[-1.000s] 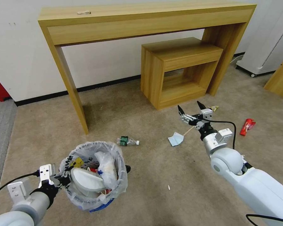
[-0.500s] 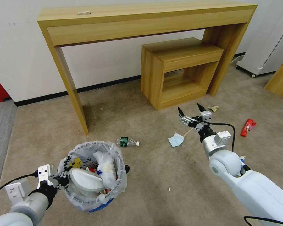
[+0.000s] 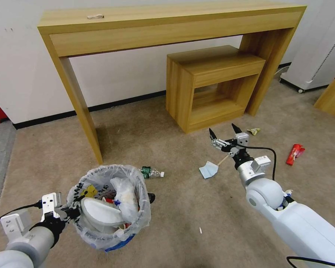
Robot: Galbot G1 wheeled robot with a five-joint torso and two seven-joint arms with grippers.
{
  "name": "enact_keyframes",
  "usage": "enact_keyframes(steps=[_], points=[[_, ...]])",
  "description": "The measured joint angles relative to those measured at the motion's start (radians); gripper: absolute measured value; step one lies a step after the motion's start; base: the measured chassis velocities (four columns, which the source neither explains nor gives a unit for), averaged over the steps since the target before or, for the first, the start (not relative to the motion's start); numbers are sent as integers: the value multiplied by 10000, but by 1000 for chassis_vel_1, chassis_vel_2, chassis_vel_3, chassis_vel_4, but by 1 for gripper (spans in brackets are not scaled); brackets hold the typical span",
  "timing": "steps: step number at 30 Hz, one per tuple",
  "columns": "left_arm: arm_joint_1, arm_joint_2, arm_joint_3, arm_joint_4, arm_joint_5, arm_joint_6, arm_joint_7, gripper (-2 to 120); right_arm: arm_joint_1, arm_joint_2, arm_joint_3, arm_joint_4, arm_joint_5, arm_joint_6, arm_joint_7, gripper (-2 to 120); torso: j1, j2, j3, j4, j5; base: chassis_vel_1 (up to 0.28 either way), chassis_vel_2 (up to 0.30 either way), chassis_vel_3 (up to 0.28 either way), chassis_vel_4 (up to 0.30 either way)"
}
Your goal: Pick up the trash bin and place the garbage on the floor into it.
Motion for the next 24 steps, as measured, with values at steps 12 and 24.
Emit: enact_keyframes(steps=[12, 24], points=[[123, 155, -241, 9, -109, 74, -81, 1, 130, 217, -265, -11, -29, -81, 28, 100, 0, 0, 0, 0, 1, -51, 50, 37, -54], [86, 147, -184, 63, -84, 78, -76, 1, 233, 263, -365, -79, -78, -107, 72, 100, 0, 0, 0, 0, 1, 0, 0, 0, 0]])
